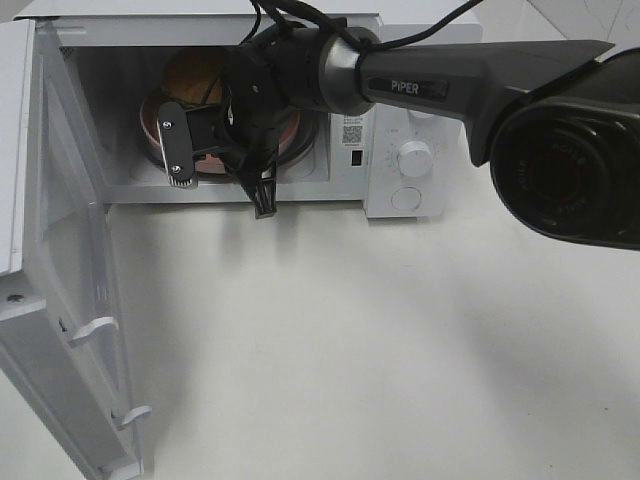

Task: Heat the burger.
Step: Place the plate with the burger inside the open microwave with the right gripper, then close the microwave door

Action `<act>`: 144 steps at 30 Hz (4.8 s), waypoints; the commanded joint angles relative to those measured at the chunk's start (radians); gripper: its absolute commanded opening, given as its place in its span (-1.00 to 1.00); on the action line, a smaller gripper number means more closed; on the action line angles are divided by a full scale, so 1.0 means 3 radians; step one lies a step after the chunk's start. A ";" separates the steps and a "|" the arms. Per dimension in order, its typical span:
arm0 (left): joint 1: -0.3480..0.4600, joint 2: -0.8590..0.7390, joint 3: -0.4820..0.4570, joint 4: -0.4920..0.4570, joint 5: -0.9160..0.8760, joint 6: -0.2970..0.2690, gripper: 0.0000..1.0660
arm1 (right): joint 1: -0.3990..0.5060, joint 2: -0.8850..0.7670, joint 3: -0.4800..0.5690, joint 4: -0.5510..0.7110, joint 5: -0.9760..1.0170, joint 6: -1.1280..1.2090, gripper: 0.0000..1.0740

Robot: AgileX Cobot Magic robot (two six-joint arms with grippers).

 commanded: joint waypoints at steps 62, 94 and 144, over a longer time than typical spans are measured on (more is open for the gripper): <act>-0.0017 -0.0063 0.0010 -0.0007 -0.0020 -0.0003 0.87 | 0.0003 -0.1353 0.1877 -0.0033 -0.0683 0.0430 0.42; -0.0017 -0.0063 0.0010 -0.0007 -0.0020 -0.0003 0.87 | 0.0003 -0.3197 0.3370 -0.0027 0.0887 0.3670 0.42; -0.0017 -0.0063 0.0010 -0.0007 -0.0020 -0.0003 0.87 | -0.2087 -0.7113 0.5277 0.0213 0.1360 0.4113 0.42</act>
